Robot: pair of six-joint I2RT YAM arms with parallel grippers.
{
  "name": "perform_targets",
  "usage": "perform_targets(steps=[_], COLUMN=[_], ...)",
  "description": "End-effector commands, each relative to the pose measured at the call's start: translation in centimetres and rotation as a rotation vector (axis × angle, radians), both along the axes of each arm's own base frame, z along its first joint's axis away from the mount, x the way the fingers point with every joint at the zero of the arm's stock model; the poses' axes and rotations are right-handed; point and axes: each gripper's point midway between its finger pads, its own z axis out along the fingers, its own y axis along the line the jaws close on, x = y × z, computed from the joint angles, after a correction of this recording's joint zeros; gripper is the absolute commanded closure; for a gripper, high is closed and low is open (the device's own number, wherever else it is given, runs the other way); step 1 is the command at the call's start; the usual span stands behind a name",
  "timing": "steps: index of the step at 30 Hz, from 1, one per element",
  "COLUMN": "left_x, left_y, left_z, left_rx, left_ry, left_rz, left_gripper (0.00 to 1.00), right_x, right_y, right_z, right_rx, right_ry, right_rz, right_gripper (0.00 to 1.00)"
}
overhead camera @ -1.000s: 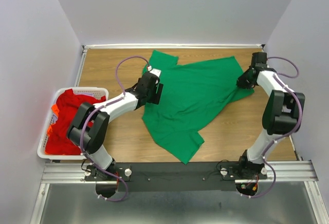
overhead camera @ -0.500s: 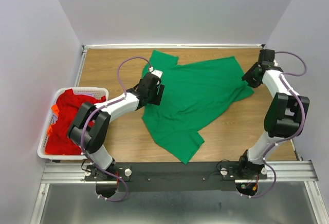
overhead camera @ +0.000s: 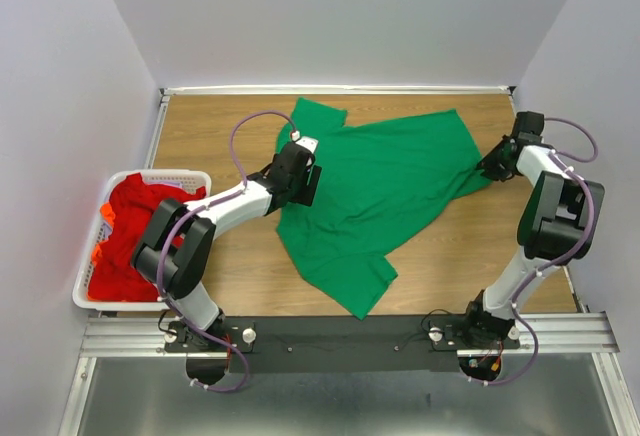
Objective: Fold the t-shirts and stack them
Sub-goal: Flatten the tshirt out
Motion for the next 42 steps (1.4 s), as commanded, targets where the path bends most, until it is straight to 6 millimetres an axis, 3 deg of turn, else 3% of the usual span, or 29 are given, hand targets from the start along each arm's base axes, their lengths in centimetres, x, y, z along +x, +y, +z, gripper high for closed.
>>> perform_targets(steps=[1,6,17,29,32,36,42], left_x=[-0.1,-0.7,-0.8,-0.9,-1.0,-1.3,-2.3], left_y=[-0.2,-0.1,-0.6,-0.7,-0.6,-0.4,0.3], left_z=[0.9,0.9,0.5,-0.2,-0.3,-0.2,-0.5], left_rx=[-0.005,-0.012,-0.017,-0.007,-0.004,-0.006,-0.004], left_ry=[-0.021,-0.016,-0.003,0.012,0.017,0.029,0.065], left_rz=[-0.006,-0.002,-0.012,-0.018,-0.017,-0.003,0.032], left_gripper=[0.20,0.20,0.20,0.20,0.20,0.20,0.20], right_x=[1.5,2.1,3.8,4.1,4.1,3.7,2.9], right_y=[-0.1,0.3,1.5,2.0,1.9,1.6,0.8], right_z=[-1.0,-2.5,-2.0,-3.7,-3.1,-2.0,0.0], right_rx=[0.015,0.041,0.071,0.082,0.072,0.042,-0.019], right_ry=[-0.023,-0.011,-0.044,-0.014,-0.023,-0.038,-0.055], right_rz=[0.007,0.029,0.081,0.089,0.089,0.087,0.068], right_gripper=[0.68,0.68,0.59,0.60,0.66,0.83,0.99])
